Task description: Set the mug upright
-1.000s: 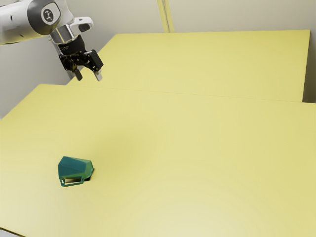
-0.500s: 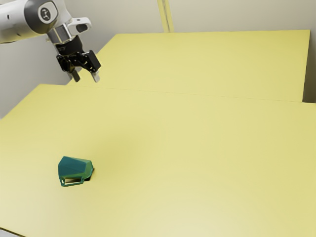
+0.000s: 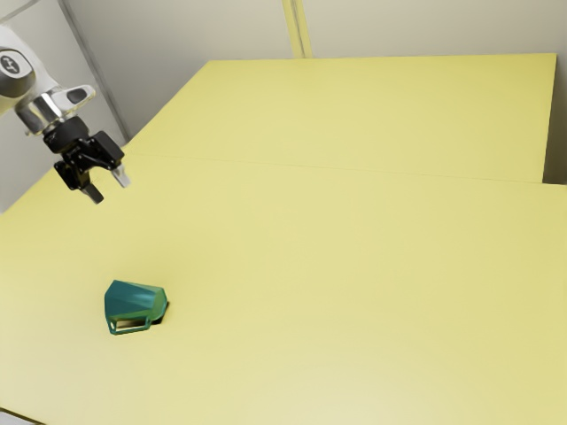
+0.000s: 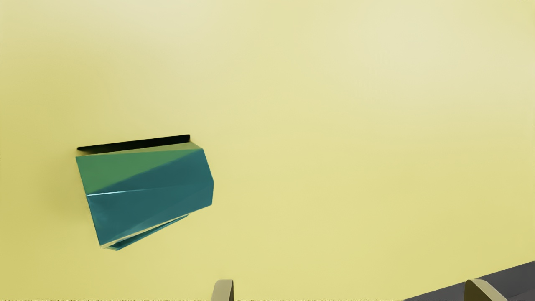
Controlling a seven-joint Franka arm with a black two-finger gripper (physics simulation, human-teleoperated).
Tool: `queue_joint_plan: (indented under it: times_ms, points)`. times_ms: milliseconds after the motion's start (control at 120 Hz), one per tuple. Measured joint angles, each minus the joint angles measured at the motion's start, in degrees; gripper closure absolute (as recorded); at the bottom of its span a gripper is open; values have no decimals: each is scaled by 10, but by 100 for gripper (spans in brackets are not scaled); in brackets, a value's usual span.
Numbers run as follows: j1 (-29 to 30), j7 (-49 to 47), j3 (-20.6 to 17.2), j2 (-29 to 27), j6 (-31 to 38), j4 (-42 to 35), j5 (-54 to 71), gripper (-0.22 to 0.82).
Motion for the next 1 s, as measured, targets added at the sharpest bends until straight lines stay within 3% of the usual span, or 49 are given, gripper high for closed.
queue_joint_plan:
  times_ms: [208,333,483,642,900,1000]
  points:
    - [9,66,83,1,-6,-55,-36,0]
    - [41,103,108,6,1,-84,-49,0]
    - [91,149,114,35,20,-94,-74,0]
    - [59,192,114,78,33,-89,-100,0]
    - [80,251,113,142,43,-91,-137,0]
    - [81,269,112,147,61,-130,-168,0]
